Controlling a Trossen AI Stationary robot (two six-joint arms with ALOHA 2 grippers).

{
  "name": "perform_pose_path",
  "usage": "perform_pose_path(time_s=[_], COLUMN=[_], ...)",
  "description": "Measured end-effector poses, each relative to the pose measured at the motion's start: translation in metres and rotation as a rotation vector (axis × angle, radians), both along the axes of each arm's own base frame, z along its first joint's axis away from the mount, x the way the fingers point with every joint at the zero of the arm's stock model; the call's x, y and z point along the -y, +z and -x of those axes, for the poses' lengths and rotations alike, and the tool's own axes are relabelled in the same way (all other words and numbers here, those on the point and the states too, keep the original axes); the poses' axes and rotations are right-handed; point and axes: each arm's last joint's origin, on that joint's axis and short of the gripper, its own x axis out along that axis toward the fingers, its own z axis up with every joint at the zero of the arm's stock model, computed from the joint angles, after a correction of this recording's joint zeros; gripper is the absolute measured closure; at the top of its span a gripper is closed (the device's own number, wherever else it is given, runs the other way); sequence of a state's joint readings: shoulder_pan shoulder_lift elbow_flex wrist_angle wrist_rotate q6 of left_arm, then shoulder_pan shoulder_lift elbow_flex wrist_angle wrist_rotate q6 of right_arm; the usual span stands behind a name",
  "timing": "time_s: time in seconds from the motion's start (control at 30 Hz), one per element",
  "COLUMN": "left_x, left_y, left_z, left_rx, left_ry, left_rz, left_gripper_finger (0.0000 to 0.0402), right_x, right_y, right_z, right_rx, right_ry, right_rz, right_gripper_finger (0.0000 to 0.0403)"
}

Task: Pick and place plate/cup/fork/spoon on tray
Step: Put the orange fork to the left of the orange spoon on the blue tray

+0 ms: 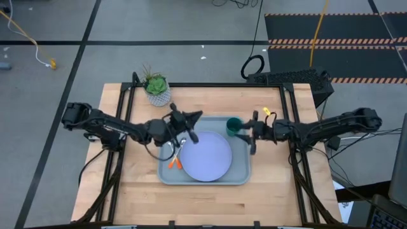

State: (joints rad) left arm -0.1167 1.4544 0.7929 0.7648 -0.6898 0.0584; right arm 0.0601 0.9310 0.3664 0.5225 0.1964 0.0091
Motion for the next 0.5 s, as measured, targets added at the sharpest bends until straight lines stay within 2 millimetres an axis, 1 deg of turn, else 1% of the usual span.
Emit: perform_pose_path(time_s=[0.03, 0.1, 0.13, 0.2, 0.23, 0.3, 0.33, 0.4, 0.5], left_x=[0.004, 0.012, 0.016, 0.027, 0.032, 0.046, 0.052, 0.066, 0.082], left_y=[-0.001, -0.005, -0.008, -0.009, -0.005, 0.012, 0.020, 0.039, 0.057], left_z=[0.001, 0.003, 0.006, 0.017, 0.023, 0.037, 0.043, 0.050, 0.054], left_rx=[0.008, 0.021, -0.008, -0.136, -0.197, -0.257, -0.257, -0.197, -0.184], left_ry=[0.004, 0.082, 0.122, 0.173, 0.197, 0.221, 0.239, 0.248, 0.208], left_rz=[0.023, 0.116, 0.123, 0.072, 0.044, 0.030, 0.041, 0.095, 0.116], left_gripper_finger=[0.0377, 0.0368, 0.0365, 0.0363, 0.0363, 0.0362, 0.0362, 0.0362, 0.0362], right_x=[-0.003, -0.007, -0.008, -0.010, -0.010, -0.012, -0.014, -0.015, -0.017], right_y=[0.000, 0.003, 0.005, 0.010, 0.012, 0.011, 0.009, 0.004, 0.001], right_z=[0.000, 0.000, 0.000, 0.000, 0.000, 0.000, 0.000, 0.000, 0.001], right_rx=[0.006, 0.034, 0.055, 0.116, 0.135, 0.124, 0.102, 0.056, 0.024], right_ry=[0.009, 0.019, 0.026, 0.024, 0.019, 0.027, 0.032, 0.026, 0.006], right_rz=[-0.022, -0.034, -0.030, -0.064, -0.089, -0.099, -0.091, -0.076, -0.057], right_gripper_finger=[0.0259, 0.0259, 0.0259, 0.0259, 0.0259, 0.0259, 0.0259, 0.0259, 0.0259])
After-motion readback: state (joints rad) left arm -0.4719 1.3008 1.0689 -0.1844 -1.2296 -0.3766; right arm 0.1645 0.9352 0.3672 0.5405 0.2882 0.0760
